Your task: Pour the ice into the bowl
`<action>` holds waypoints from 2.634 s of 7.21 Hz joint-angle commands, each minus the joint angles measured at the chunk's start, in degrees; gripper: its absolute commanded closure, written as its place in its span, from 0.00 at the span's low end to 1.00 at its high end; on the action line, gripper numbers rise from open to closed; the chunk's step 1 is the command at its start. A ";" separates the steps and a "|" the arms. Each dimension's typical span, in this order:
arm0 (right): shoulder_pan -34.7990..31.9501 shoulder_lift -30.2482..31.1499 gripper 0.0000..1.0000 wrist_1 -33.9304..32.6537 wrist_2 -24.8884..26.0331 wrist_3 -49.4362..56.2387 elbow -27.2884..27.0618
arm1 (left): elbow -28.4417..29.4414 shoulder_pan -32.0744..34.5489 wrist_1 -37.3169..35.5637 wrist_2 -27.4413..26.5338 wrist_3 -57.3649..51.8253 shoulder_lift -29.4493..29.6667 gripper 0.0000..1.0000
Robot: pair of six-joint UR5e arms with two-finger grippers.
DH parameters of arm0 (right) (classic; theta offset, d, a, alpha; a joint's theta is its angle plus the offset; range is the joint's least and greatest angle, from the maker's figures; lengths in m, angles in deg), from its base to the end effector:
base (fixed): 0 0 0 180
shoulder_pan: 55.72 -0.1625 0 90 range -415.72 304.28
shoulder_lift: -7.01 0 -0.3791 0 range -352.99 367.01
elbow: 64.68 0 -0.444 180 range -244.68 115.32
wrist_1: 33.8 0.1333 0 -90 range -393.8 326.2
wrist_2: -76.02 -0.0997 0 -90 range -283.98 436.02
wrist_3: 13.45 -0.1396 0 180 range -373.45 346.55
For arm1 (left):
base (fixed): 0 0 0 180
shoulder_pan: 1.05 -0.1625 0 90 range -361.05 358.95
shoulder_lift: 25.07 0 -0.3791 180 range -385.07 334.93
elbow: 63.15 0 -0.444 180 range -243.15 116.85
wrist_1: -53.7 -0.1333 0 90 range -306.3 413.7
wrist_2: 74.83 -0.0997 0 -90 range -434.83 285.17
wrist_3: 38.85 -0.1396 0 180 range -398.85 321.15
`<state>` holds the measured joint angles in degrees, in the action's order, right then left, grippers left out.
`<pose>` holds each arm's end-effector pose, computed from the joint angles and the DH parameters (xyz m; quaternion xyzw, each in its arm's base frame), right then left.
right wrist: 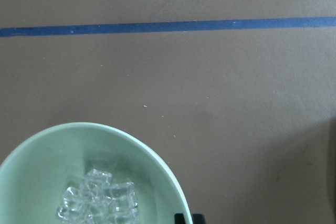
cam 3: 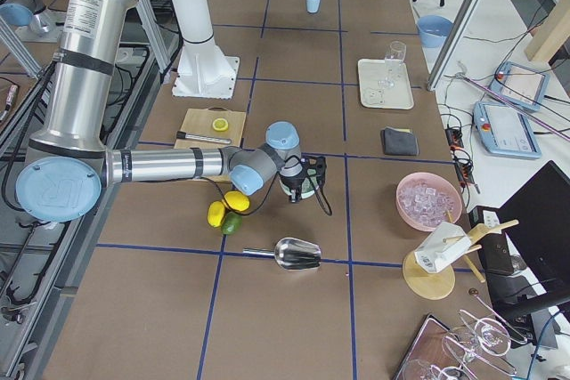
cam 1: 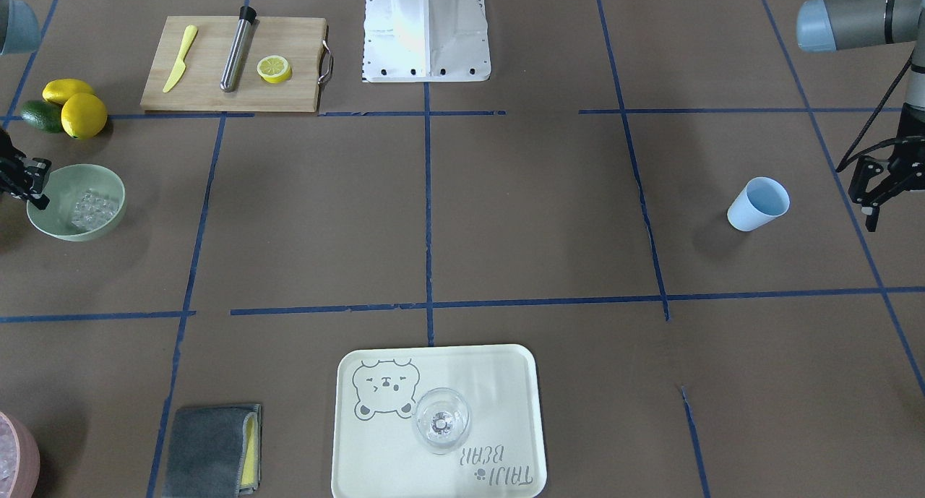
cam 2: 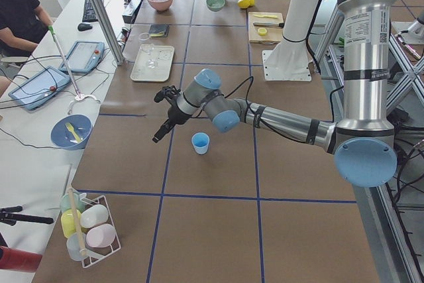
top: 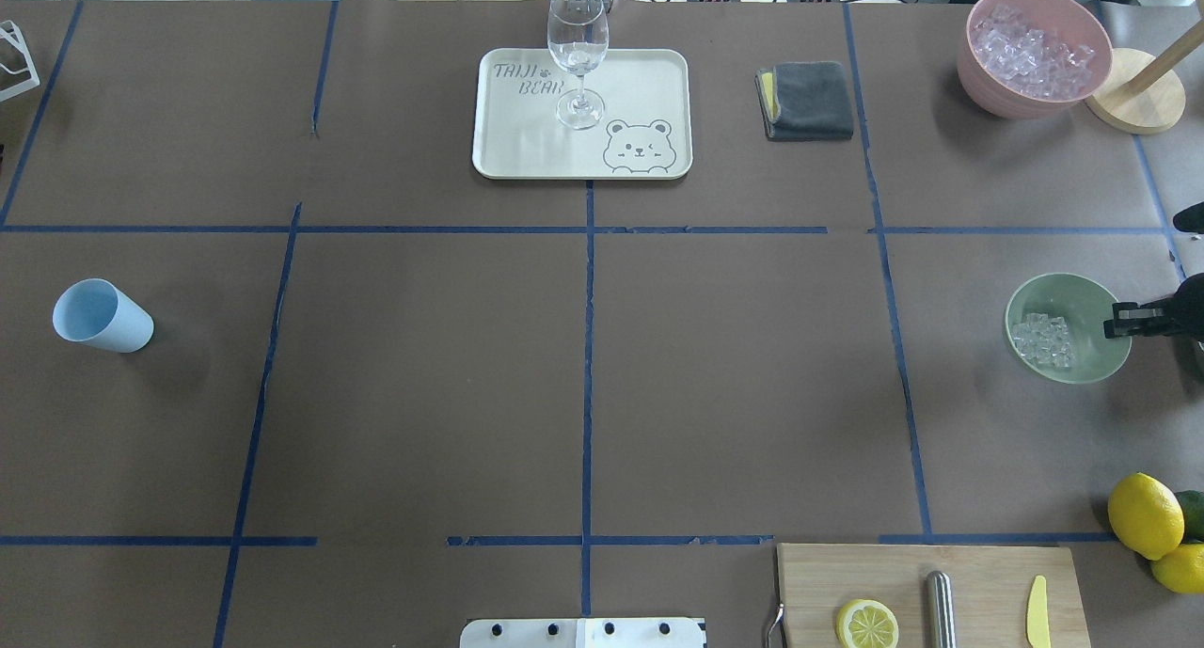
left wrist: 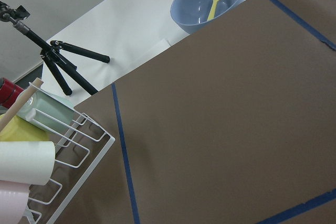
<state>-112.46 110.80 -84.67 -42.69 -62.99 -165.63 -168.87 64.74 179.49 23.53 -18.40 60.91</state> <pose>-0.2221 -0.4594 0.5924 0.0705 -0.3762 0.0539 0.9223 0.1337 -0.5729 0.4705 0.3461 0.2143 0.0593 0.9115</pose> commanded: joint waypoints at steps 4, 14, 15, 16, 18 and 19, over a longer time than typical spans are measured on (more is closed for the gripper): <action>-4.59 0.53 0.00 -1.49 -0.73 5.02 0.75 | 0.85 3.45 -0.80 9.70 -0.15 -0.02 0.00; -33.08 -2.80 0.00 -37.54 -18.57 50.60 -0.14 | 7.17 21.65 -32.97 36.46 -25.73 0.24 0.00; -33.08 -2.89 0.00 -37.54 -19.53 50.59 -0.65 | 9.19 22.53 -32.62 38.55 -26.25 0.07 0.00; -33.08 -2.89 0.00 -37.71 -19.80 50.59 0.04 | 9.21 23.06 -32.45 38.31 -25.73 -1.85 0.00; -33.43 -2.46 0.00 -37.80 -21.55 50.68 0.14 | 9.21 24.47 -32.53 38.39 -25.64 -1.87 0.00; -34.13 -2.28 0.00 -37.80 -21.64 50.77 0.22 | 8.86 24.56 -32.53 38.39 -25.64 -1.87 0.00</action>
<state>-145.96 108.25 -122.45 -63.82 -12.32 -165.51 -159.80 88.98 146.96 61.89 -44.07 59.13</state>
